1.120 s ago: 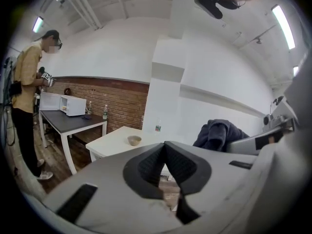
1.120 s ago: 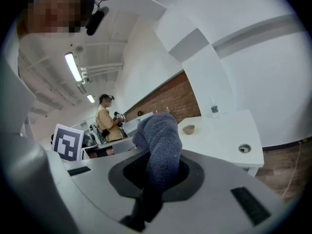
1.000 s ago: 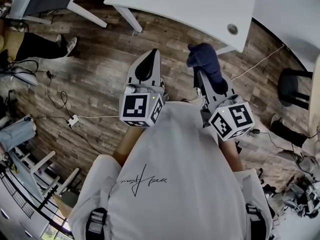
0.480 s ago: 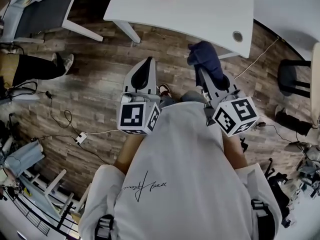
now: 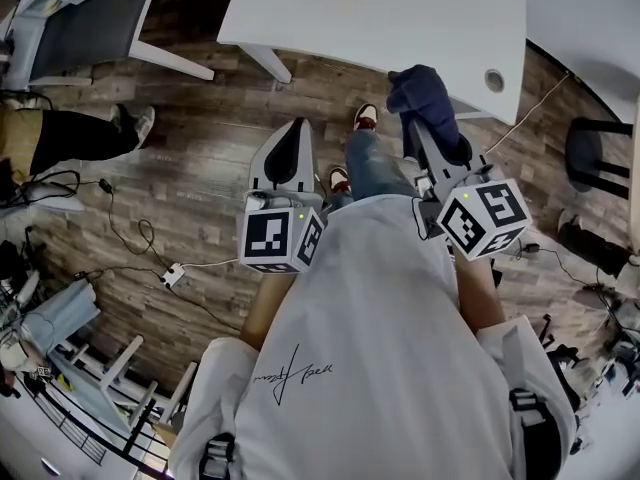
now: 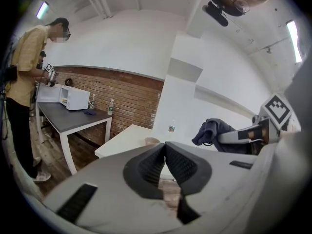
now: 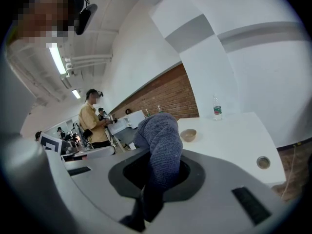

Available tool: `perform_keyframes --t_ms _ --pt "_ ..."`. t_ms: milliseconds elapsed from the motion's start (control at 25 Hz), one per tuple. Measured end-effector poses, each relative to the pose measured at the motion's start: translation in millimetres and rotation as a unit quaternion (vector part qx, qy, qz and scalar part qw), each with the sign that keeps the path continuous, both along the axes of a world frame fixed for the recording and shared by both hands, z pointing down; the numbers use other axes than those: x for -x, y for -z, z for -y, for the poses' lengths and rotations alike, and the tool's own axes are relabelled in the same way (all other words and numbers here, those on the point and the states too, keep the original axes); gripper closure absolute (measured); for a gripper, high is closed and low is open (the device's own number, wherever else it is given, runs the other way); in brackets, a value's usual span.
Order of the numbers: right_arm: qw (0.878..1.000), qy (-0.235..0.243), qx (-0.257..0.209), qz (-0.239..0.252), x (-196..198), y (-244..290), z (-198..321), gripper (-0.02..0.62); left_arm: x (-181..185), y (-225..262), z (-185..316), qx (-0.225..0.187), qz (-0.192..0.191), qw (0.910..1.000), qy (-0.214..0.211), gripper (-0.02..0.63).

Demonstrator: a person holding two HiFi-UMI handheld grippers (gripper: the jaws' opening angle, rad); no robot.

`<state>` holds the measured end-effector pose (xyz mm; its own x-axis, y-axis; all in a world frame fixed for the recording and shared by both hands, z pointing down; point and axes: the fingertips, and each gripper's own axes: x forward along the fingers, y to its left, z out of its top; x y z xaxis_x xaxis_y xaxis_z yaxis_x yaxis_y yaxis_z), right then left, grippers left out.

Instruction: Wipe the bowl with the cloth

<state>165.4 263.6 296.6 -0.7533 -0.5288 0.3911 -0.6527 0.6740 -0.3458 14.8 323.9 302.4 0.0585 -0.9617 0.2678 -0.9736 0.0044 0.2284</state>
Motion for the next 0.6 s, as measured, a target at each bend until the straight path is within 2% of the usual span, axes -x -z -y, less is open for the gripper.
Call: perform_keyframes --t_ms 240,600 --pt "1.000 0.005 0.007 0.012 22 -2 48 0.560 17 5 51 0.004 0.009 1.0000 -0.002 0.594" --pt "0.999 0.000 0.022 0.029 13 -4 127 0.560 7 18 152 0.007 0.027 0.9994 -0.020 0.592"
